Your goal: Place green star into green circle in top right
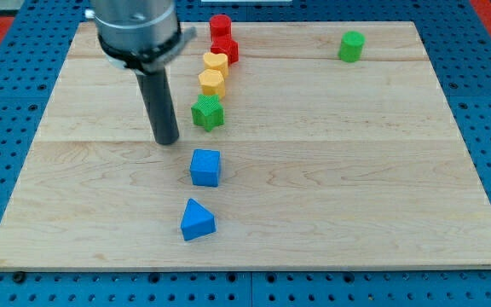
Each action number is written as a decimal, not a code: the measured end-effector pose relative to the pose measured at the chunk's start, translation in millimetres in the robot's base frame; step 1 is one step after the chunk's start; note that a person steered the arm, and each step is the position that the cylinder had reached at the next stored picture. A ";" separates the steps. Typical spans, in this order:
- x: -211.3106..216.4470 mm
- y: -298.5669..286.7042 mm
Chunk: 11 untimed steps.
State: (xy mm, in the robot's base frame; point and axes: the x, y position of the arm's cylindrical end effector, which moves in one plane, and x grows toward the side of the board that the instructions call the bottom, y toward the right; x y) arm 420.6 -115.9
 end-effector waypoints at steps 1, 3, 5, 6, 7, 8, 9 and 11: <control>-27.9 54.7; 3.7 145.2; -14.9 230.0; -51.7 236.4; -89.3 242.0; -115.6 255.8; -123.9 277.2; -143.9 302.9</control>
State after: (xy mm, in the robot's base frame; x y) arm 276.8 187.0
